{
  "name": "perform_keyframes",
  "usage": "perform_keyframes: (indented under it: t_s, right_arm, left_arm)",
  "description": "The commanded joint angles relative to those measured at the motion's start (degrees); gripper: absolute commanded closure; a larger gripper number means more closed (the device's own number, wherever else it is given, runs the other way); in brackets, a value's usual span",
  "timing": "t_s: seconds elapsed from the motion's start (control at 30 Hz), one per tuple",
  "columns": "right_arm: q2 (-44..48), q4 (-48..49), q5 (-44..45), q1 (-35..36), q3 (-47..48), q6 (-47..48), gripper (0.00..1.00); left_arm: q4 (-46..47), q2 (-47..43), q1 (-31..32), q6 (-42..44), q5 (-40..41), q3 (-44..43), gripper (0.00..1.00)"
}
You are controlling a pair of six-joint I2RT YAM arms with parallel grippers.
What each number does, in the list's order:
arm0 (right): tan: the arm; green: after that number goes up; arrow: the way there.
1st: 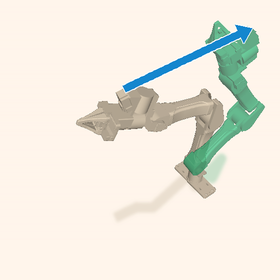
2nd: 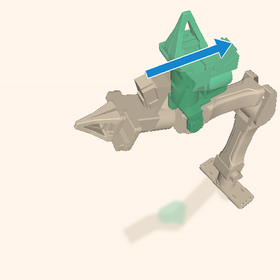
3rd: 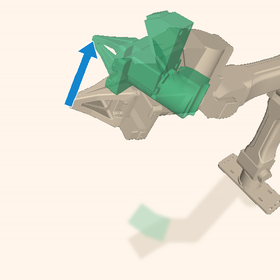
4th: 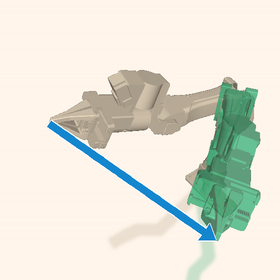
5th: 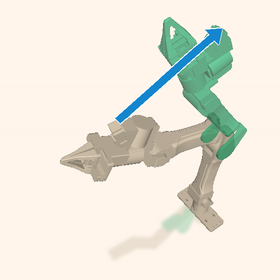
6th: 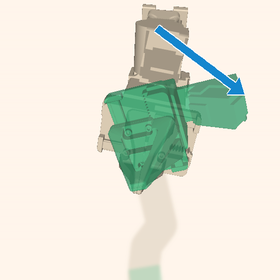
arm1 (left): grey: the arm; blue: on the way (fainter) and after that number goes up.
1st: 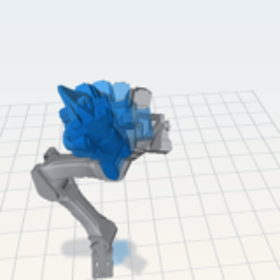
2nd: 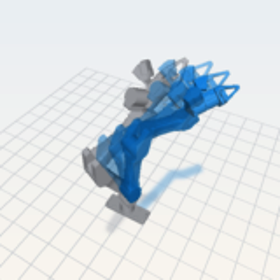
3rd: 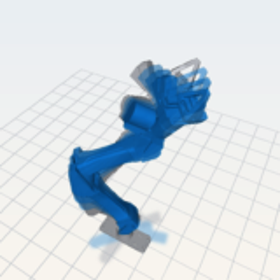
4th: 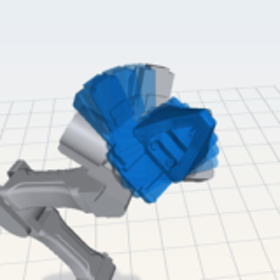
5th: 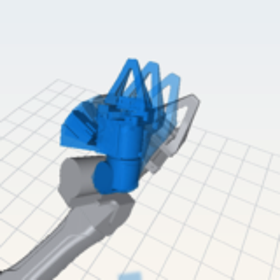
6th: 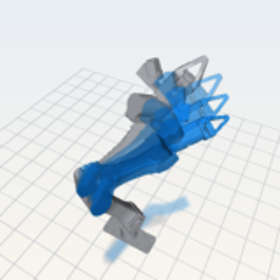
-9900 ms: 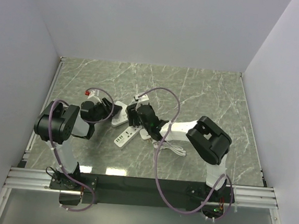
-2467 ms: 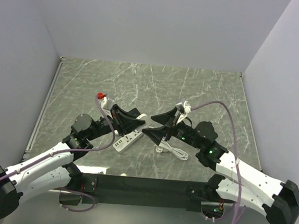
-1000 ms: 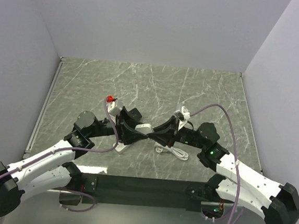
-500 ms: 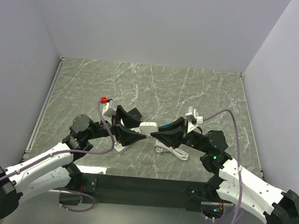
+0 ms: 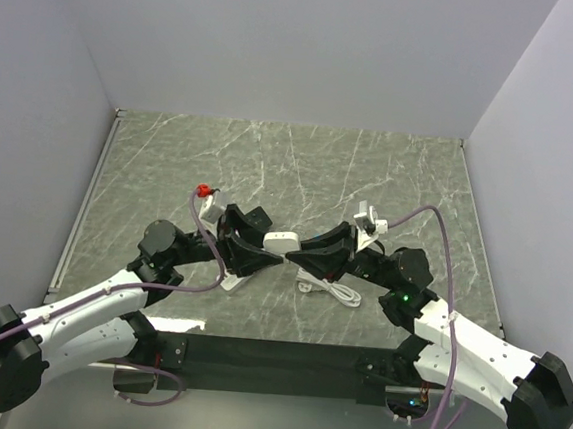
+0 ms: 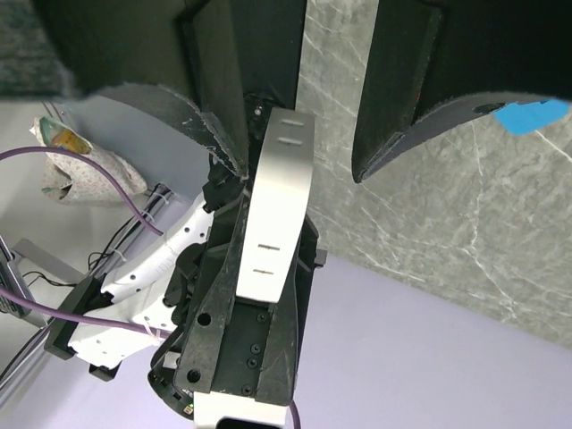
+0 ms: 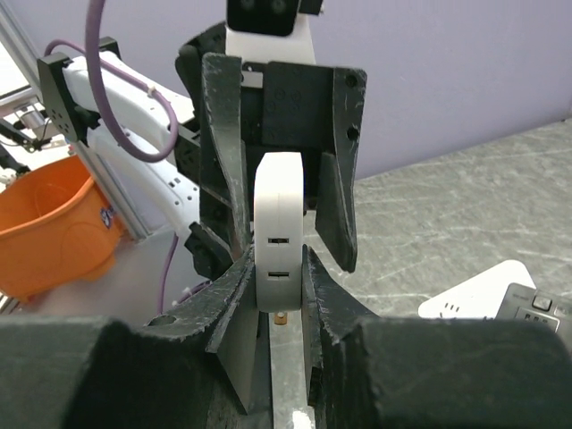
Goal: Insert the plug
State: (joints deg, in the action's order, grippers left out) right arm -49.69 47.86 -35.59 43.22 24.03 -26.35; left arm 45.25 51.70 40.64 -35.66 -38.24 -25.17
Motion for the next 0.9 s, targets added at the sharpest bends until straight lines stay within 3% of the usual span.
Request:
perform_keyframes:
  t_s: [0.0, 0.07, 0.17, 0.23, 0.33, 0.47, 0.57, 0.63, 0.67, 0.73, 0.87]
  right_arm:
    - [0.6, 5.1, 0.4, -0.3, 0.2, -0.7, 1.00]
    - [0.2, 5.1, 0.1, -0.3, 0.3, -0.8, 1.00]
    - [-0.3, 5.2, -0.2, -0.3, 0.4, -0.8, 1.00]
    - [-0.9, 5.0, -0.4, -0.2, 0.4, -0.7, 1.00]
    - [-1.9, 3.2, -0.5, -0.1, 0.8, 0.1, 1.00]
    - [-2.4, -1.2, 0.7, 0.2, 1.3, 1.5, 0.97]
    - [-0.3, -5.2, 2.8, 0.3, 0.7, 2.7, 0.86]
    - [1.9, -8.0, 4.0, 0.3, 0.8, 3.8, 0.68]
    - [2.5, -10.8, 4.0, 0.3, 1.0, 4.3, 0.52]
    - [4.1, -14.6, 4.0, 0.2, 1.4, 5.4, 0.34]
    - [7.8, -18.8, 4.8, 0.3, 1.1, 6.5, 0.17]
  left_arm:
    - [3.8, 0.0, 0.3, -0.6, -1.7, 0.1, 0.45]
    - [4.1, 0.2, 0.4, -0.6, -1.8, 0.0, 0.48]
    - [4.5, 0.5, 0.4, -0.7, -2.0, -0.1, 0.66]
    - [4.9, 0.6, 0.4, -0.7, -1.9, -0.1, 0.74]
    - [6.2, 0.9, 0.4, -1.0, -2.3, -0.1, 0.96]
    - [6.3, 1.6, 0.4, 0.0, -3.2, 0.4, 0.99]
    - [4.2, 1.3, 0.4, 2.8, -3.3, 0.7, 0.99]
    - [2.9, 1.1, 0.4, 4.7, -4.2, 0.7, 0.99]
    - [2.6, 1.0, 0.4, 5.2, -4.6, 0.6, 0.99]
    - [1.2, 1.3, 0.4, 6.8, -5.7, 0.0, 0.99]
    - [-0.6, 2.3, 0.4, 9.0, -7.9, -0.5, 0.99]
